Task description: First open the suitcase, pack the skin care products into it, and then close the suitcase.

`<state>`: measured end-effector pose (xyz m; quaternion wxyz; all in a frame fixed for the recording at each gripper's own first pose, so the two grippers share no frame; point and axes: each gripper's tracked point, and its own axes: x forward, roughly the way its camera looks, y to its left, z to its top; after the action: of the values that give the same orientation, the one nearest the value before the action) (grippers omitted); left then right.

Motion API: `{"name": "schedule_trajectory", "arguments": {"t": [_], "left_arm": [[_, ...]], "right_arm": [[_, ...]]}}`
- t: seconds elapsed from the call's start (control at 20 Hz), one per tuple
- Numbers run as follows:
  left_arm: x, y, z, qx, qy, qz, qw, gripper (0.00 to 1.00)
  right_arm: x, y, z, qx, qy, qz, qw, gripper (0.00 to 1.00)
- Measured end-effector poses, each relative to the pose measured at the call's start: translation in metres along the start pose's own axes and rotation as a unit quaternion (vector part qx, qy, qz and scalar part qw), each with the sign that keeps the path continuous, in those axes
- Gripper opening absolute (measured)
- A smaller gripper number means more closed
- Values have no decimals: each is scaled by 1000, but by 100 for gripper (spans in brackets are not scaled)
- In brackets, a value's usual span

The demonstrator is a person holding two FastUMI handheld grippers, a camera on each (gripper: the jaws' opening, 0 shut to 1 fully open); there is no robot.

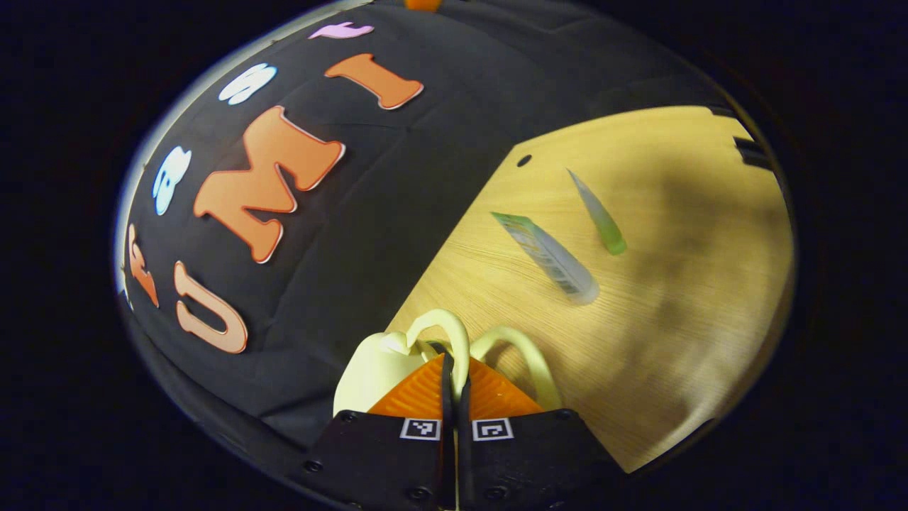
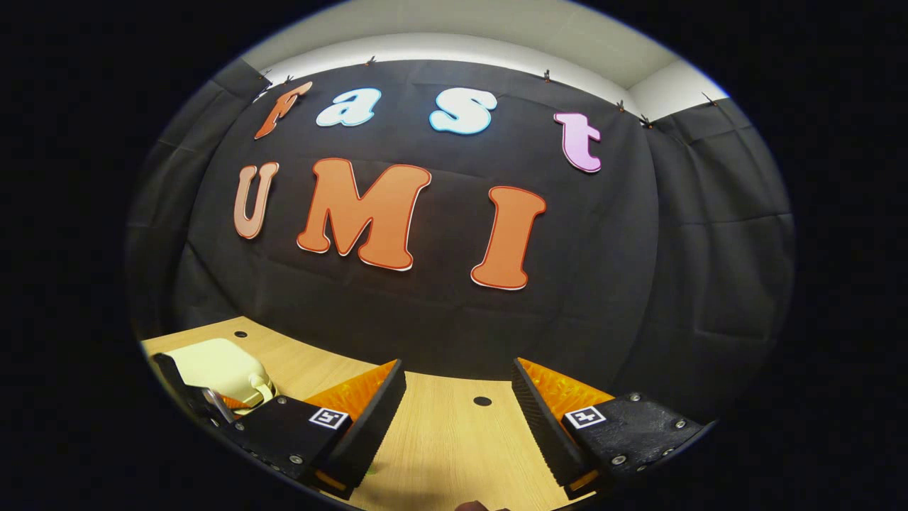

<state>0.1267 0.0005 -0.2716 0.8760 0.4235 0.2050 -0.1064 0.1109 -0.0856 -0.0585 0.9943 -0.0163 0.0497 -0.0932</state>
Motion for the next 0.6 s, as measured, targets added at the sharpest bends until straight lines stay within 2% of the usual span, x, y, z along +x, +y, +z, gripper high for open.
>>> {"name": "schedule_trajectory", "arguments": {"t": [0.15, 0.3, 0.6], "left_arm": [[-15, 45, 10, -77, -16, 18, 997, 2], [-24, 90, 12, -156, -26, 30, 987, 2], [-44, 157, -1, -198, -51, 82, 975, 1]], "right_arm": [[1, 11, -1, -2, 4, 12, 1000, 95], [1, 23, 0, -9, 5, 25, 1000, 95], [1, 48, 2, -27, 10, 48, 998, 95]]}}
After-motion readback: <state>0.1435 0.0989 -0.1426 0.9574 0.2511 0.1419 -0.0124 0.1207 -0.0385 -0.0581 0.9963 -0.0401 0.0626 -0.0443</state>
